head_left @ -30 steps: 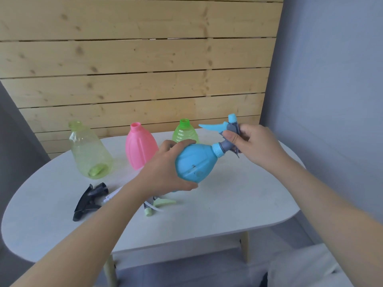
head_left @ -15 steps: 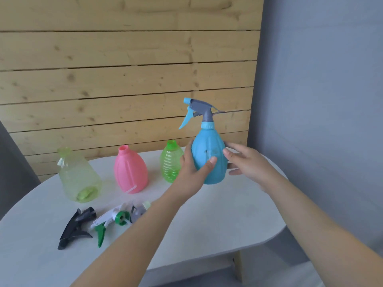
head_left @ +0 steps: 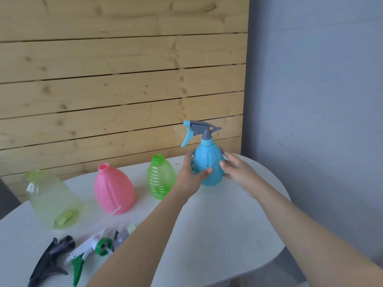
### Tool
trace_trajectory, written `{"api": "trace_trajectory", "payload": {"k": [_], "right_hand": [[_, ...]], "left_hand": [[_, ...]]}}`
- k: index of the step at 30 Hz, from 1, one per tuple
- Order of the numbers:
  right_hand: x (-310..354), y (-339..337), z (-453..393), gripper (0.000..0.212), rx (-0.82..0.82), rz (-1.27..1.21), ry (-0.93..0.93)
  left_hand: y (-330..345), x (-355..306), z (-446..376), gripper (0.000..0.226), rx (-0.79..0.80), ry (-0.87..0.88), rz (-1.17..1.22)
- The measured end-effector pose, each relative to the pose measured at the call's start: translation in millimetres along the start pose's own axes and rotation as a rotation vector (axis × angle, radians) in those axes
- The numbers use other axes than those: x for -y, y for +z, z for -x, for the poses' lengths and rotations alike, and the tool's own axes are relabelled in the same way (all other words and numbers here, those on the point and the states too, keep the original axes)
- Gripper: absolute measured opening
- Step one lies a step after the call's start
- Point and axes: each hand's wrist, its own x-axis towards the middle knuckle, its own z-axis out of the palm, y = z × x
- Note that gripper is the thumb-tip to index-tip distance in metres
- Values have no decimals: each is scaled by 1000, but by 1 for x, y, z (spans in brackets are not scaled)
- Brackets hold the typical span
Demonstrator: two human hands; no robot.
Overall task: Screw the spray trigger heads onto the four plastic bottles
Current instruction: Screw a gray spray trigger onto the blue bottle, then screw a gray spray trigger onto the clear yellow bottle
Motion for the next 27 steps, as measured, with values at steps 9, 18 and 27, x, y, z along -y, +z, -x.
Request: {"api": "trace_trajectory", "payload": {"k": [9, 18, 27], "right_hand": [[-17, 5, -4, 48, 8, 26, 112], [-19, 6, 1, 52, 57, 8, 121], [-13, 18, 16, 55, -169, 353, 151]], "left_hand": [[0, 17, 7, 72, 11, -19, -140], [1, 14, 16, 74, -31, -10, -235], [-5, 7, 33, 74, -129, -39, -589]]}}
